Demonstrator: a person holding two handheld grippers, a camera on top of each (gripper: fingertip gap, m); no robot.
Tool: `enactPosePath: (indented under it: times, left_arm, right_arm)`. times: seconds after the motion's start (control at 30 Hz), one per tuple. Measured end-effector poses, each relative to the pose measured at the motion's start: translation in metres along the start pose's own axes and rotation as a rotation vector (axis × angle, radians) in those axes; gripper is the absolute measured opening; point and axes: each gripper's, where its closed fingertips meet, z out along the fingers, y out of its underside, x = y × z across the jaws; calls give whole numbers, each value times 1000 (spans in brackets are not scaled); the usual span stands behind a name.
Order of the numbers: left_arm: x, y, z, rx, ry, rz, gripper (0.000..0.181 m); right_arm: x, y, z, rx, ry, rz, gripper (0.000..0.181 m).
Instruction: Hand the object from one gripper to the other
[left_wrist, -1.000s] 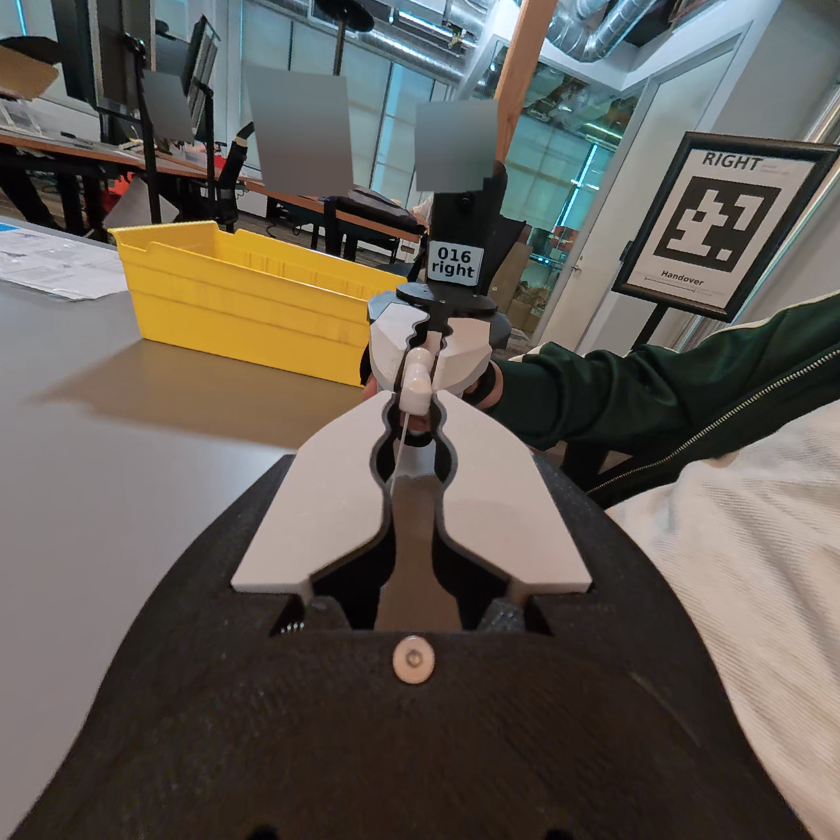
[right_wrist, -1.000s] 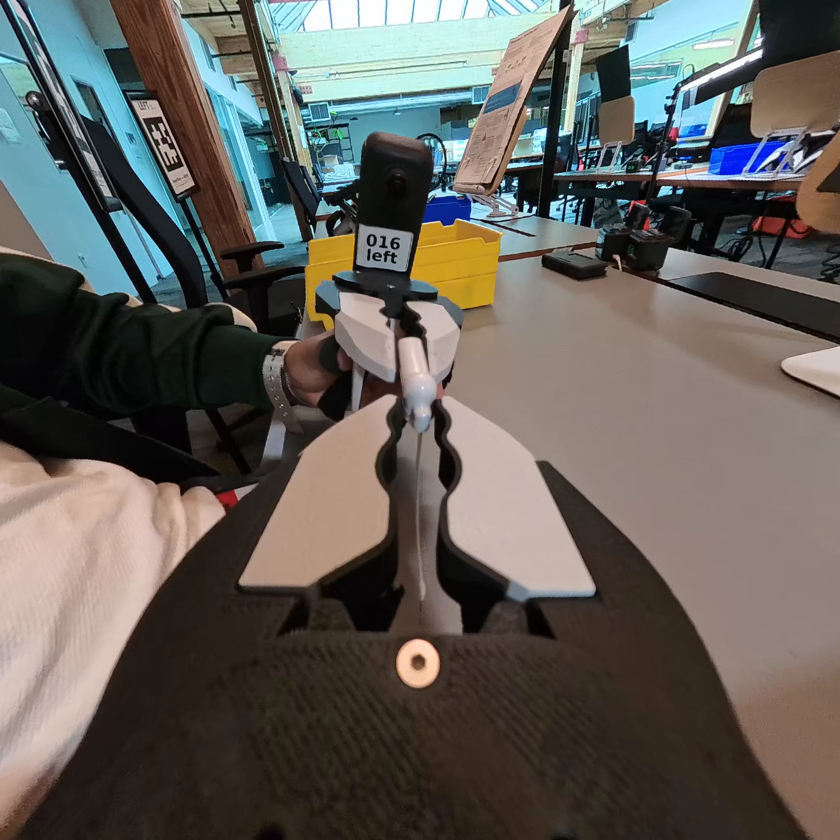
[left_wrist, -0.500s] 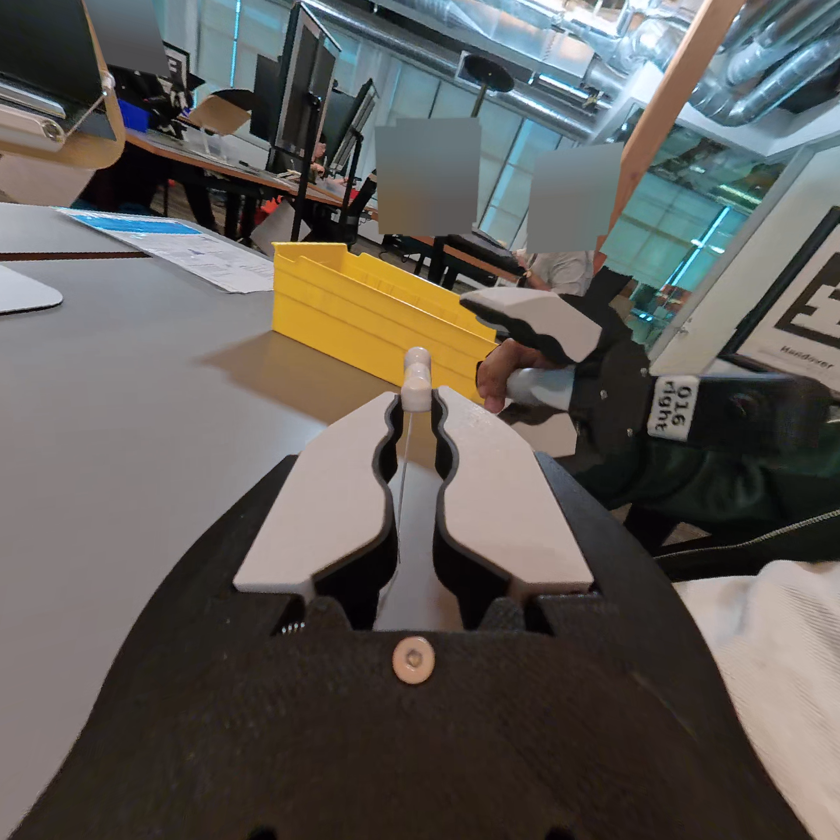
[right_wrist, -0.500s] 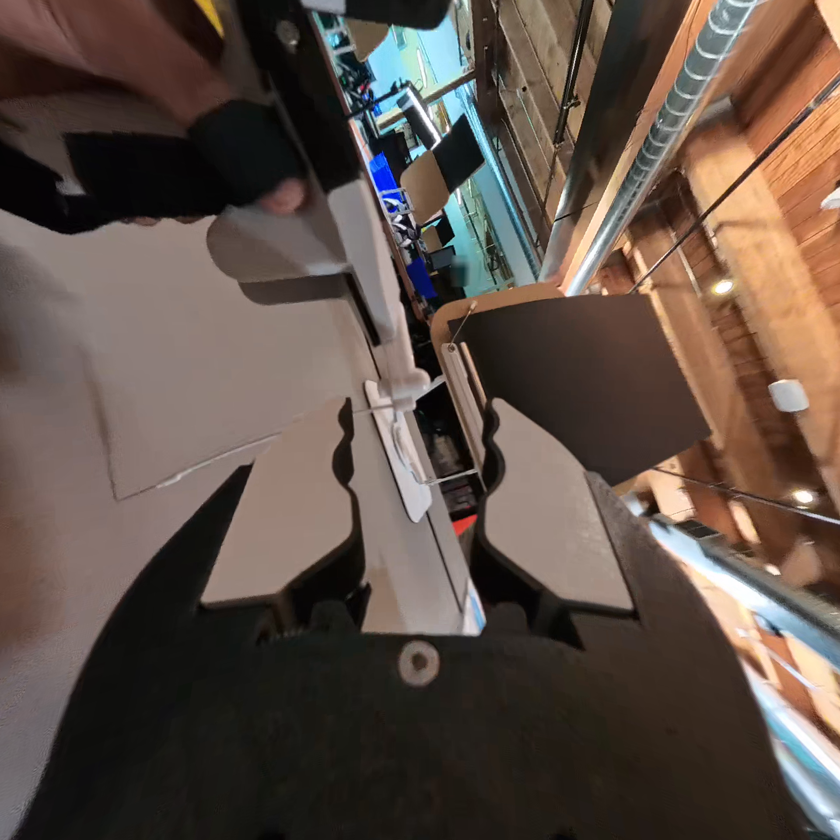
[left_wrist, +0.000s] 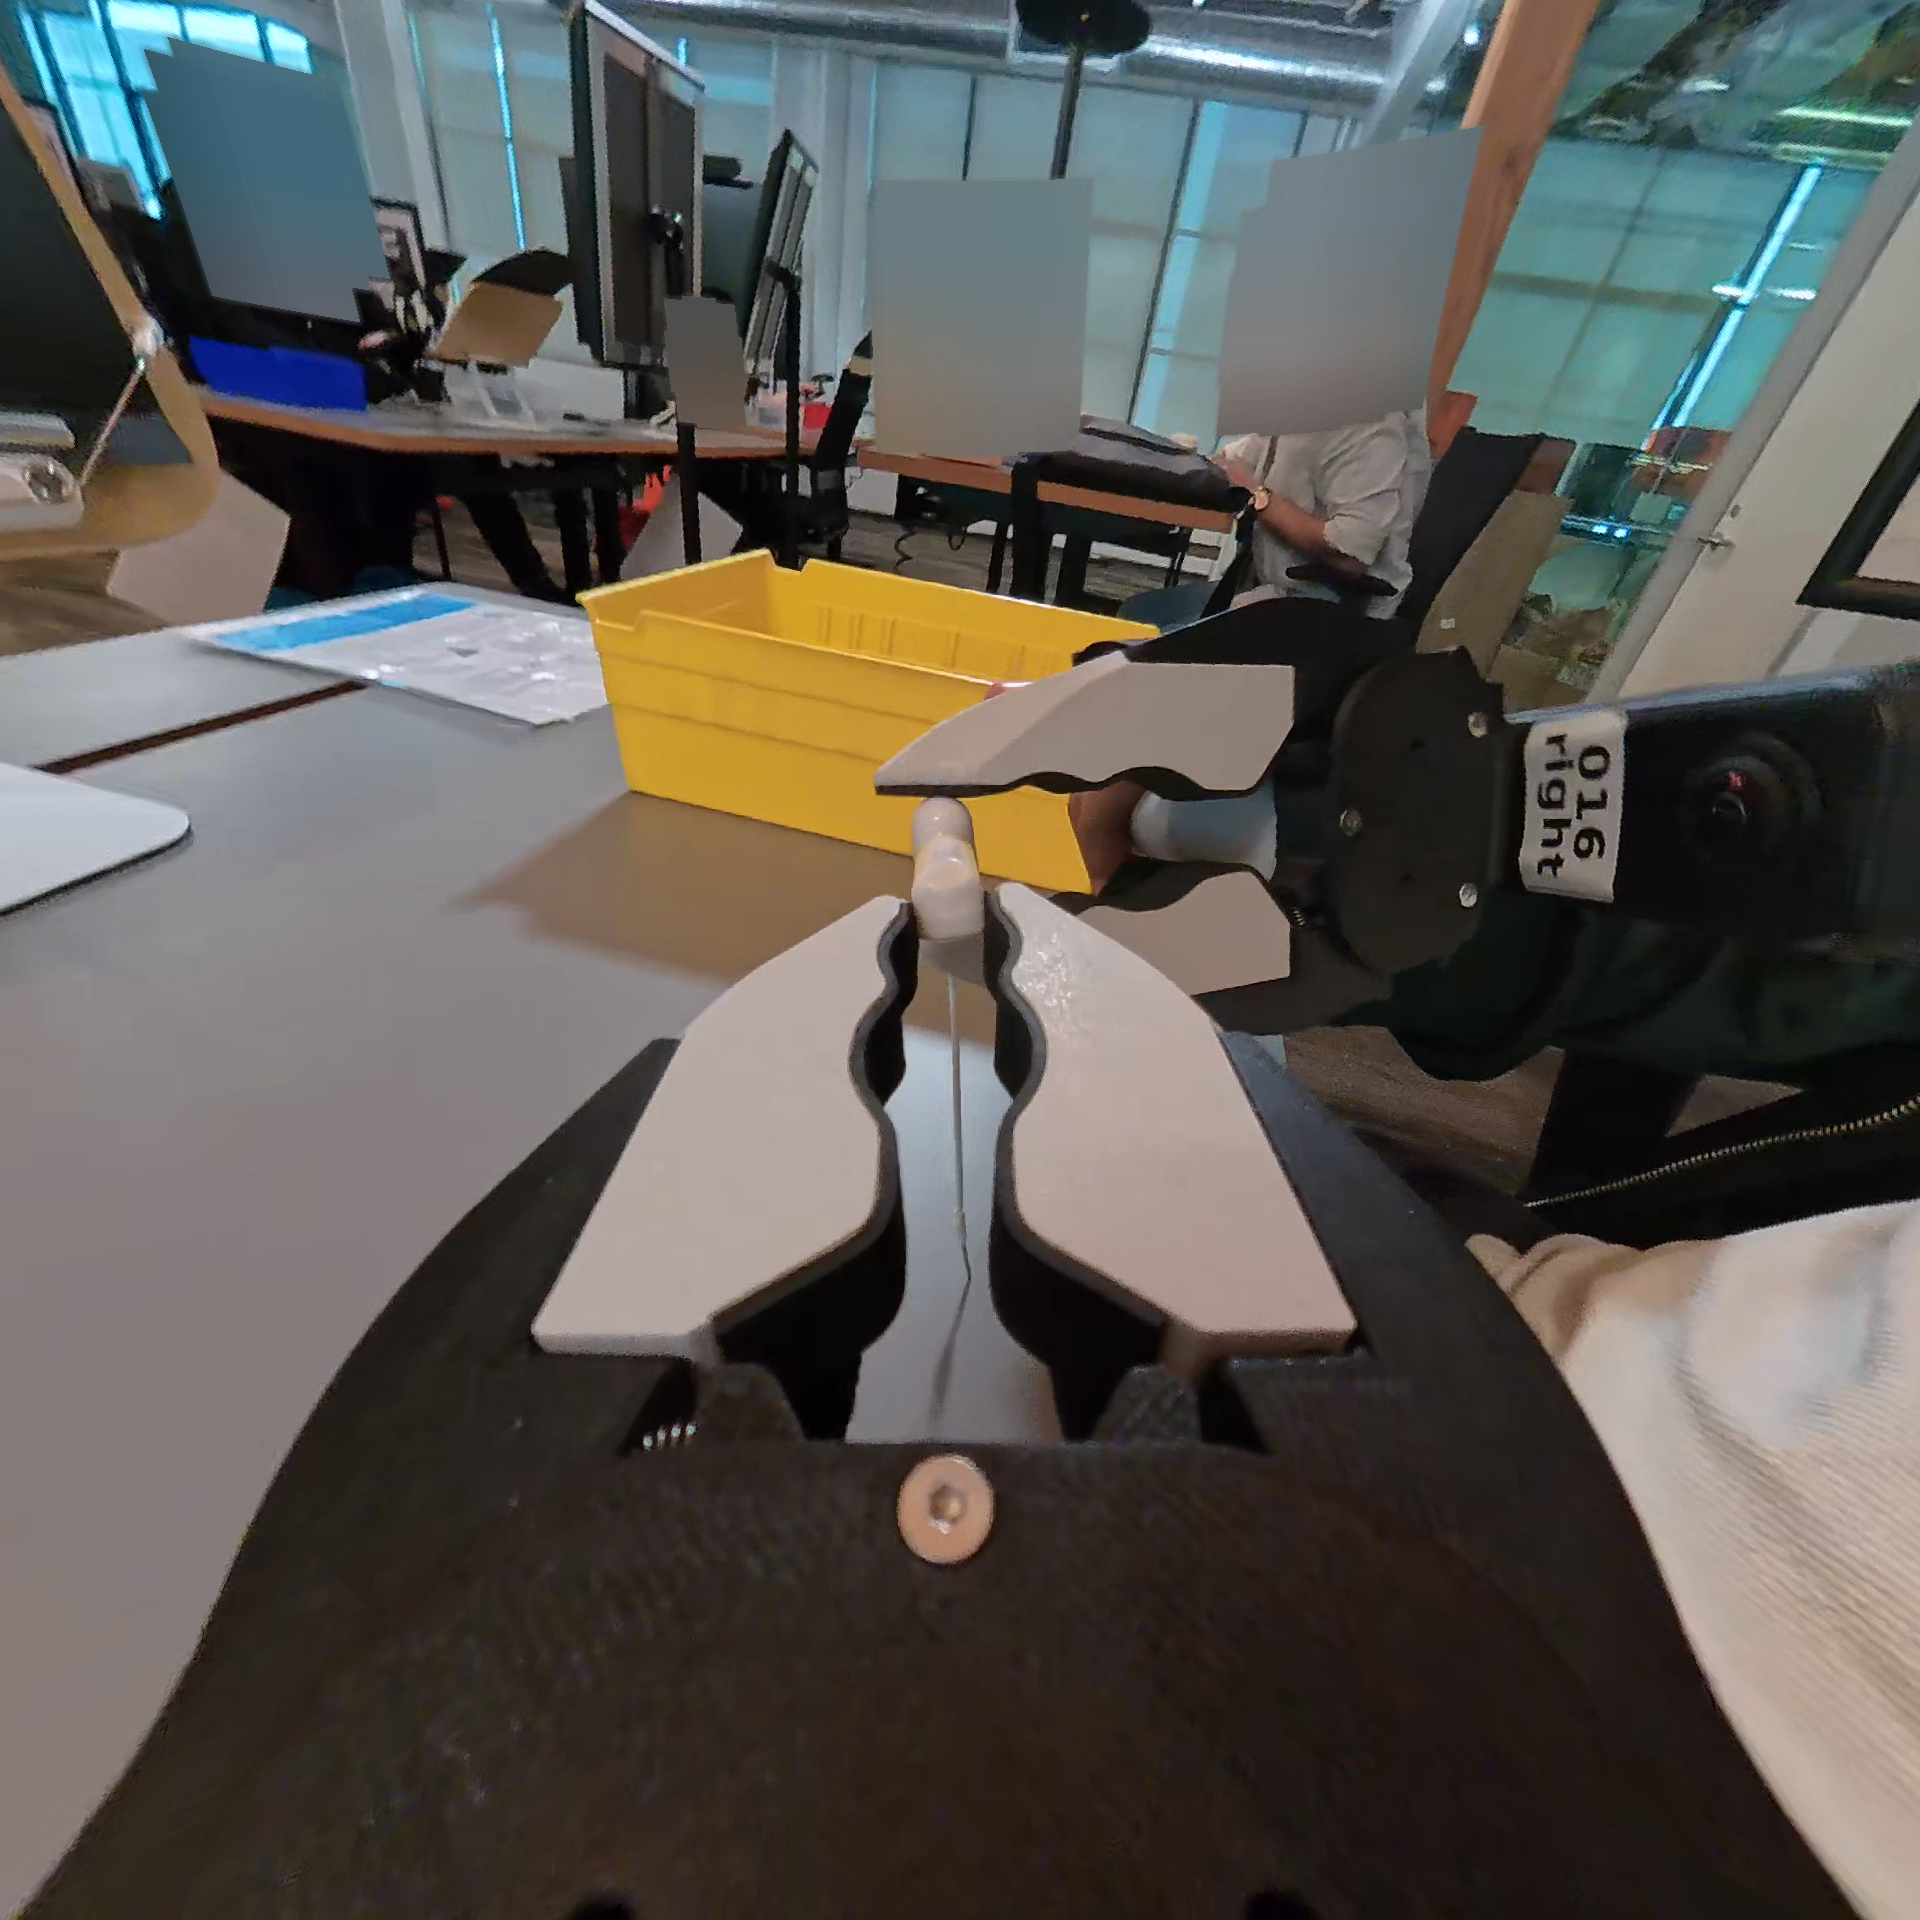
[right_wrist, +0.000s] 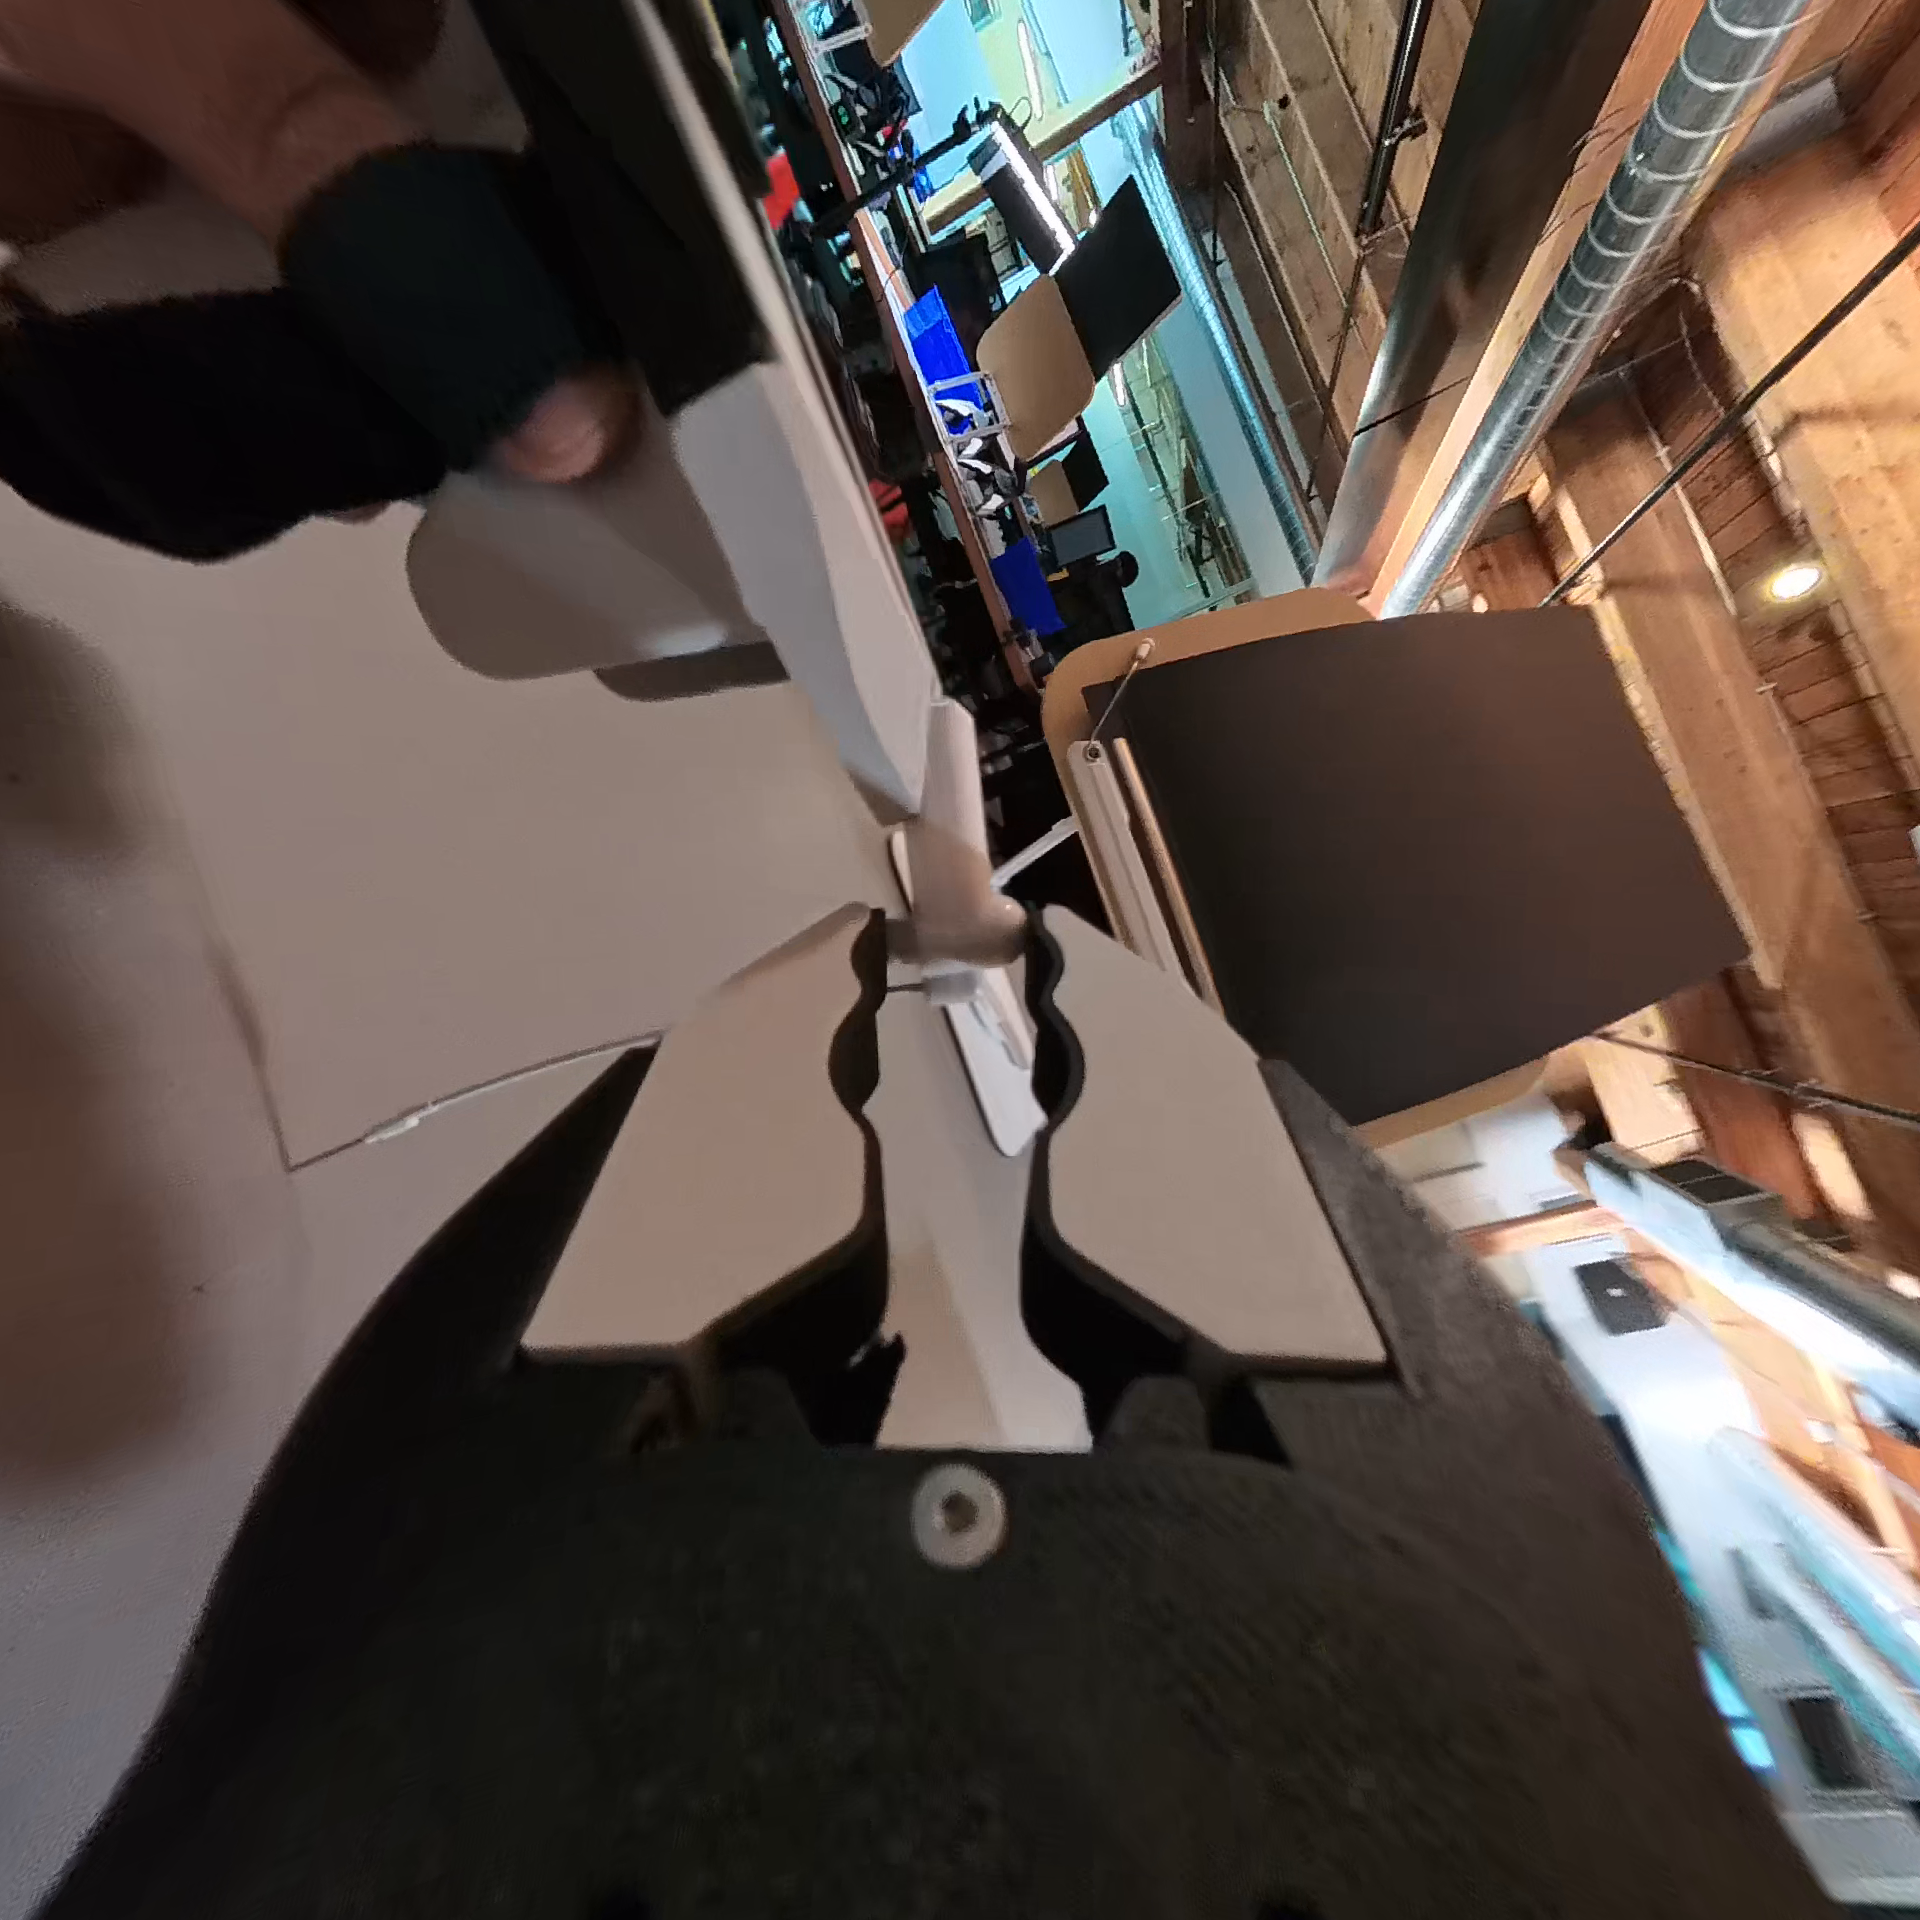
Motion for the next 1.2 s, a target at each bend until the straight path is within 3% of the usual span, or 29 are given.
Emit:
enactPosePath:
  times: [0.03,0.1,0.2,0.37,0.43,0.87,0.9,1.03,1.2]
  left_arm:
    - [1,-1,-1,17,11,16,12]
    - [0,-5,-2,58,24,28,33]
    - [-6,-10,-5,99,17,25,52]
    - [1,-15,-9,151,116,7,35]
    - [0,-12,-7,147,127,-24,34]
    - [12,-20,-9,225,241,-100,25]
    - [13,-19,-10,212,245,-95,12]
    - [11,-19,-10,151,209,-97,12]
    - [1,-18,-12,149,166,-124,12]
  right_arm:
    - [1,2,0,1,-7,43,26]
    - [4,6,1,17,-37,167,26]
    - [0,4,-2,134,-191,457,25]
    - [-12,-6,-8,320,-592,1145,26]
    - [-9,-7,-7,368,-655,1329,26]
    - [-27,-38,-13,451,-773,1371,26]
    - [-27,-37,-13,449,-767,1376,26]
    - [-25,-33,-12,450,-770,1418,26]
    - [-12,-21,-6,460,-725,1555,66]
